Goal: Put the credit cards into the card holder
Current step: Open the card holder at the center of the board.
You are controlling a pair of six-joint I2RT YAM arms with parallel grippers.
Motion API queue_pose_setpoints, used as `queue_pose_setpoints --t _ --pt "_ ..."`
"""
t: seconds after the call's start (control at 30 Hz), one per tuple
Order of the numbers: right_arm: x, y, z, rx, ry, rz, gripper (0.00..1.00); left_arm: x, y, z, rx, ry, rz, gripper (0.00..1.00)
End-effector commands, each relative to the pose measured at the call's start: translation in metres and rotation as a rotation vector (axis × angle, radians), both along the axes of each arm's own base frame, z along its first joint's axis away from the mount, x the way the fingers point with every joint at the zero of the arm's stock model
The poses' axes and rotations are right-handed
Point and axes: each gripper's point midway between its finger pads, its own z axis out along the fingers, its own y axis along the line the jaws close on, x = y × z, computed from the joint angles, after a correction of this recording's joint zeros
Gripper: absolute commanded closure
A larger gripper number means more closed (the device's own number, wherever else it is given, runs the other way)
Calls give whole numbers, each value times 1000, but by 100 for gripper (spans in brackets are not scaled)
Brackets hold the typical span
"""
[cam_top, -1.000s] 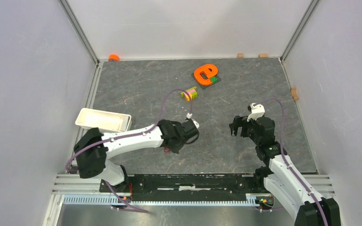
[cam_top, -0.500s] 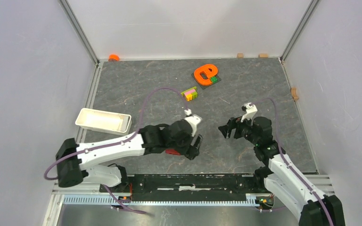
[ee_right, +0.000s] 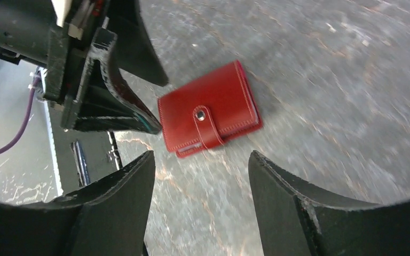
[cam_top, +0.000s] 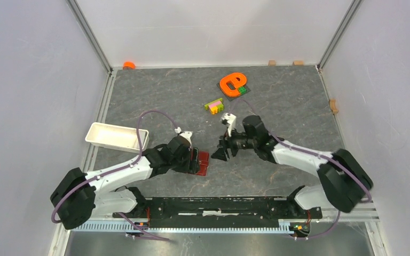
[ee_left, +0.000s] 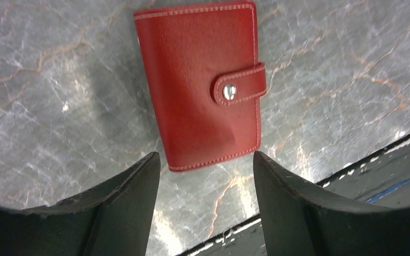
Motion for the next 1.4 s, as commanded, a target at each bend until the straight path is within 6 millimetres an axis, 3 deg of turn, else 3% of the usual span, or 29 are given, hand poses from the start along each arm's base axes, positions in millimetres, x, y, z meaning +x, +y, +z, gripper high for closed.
queue_pose_setpoints --t 0.0,0.23,0.33,0.47,0.63,0.87,1.1,1.17,1.37 --pt "-4 38 9 30 -23 180 32 20 -19 9 -148 -35 64 30" --pt "-4 63 -11 17 64 288 35 29 -13 -5 -121 -36 93 38" --pt "-9 67 -22 6 96 322 37 29 -7 -15 -75 -26 92 52" --pt "-11 68 -37 -12 135 329 38 29 -3 -25 -33 -19 92 60" --pt "-6 61 -57 -85 150 299 39 33 5 -36 32 -21 94 60" --pt "-7 57 -70 -113 181 275 38 40 13 -44 116 -37 84 63" --pt "15 33 -88 -143 254 118 36 46 19 -47 174 -53 84 66" --pt "11 30 -93 -155 286 128 37 46 18 -47 175 -50 86 66" --pt "-27 20 -104 -178 368 212 37 51 15 -47 178 -56 85 66"
